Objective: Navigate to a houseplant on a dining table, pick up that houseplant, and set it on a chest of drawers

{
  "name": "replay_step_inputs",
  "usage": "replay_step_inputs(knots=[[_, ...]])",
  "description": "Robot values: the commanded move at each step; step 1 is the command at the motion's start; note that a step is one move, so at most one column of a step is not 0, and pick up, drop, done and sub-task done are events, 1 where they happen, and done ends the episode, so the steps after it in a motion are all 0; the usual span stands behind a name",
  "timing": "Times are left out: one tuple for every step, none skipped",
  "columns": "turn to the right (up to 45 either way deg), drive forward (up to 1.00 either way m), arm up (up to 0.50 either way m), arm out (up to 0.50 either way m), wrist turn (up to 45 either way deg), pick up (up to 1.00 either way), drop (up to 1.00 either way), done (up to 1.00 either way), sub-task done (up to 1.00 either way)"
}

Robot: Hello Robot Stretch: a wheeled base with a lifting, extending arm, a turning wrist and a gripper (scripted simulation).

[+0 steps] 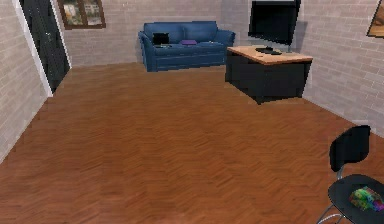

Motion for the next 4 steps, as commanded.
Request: replay_step_inputs(knots=[[0.0, 0.00, 0.00, 0.44, 0.0, 0.00, 0.00, 0.00, 0.00], [0.0, 0.00, 0.00, 0.00, 45.0, 0.00, 0.00, 0.00, 0.00], [0.0, 0.00, 0.00, 0.00, 45.0, 0.00, 0.00, 0.00, 0.00], [0.0, 0.00, 0.00, 0.00, 45.0, 0.00, 0.00, 0.00, 0.00]])
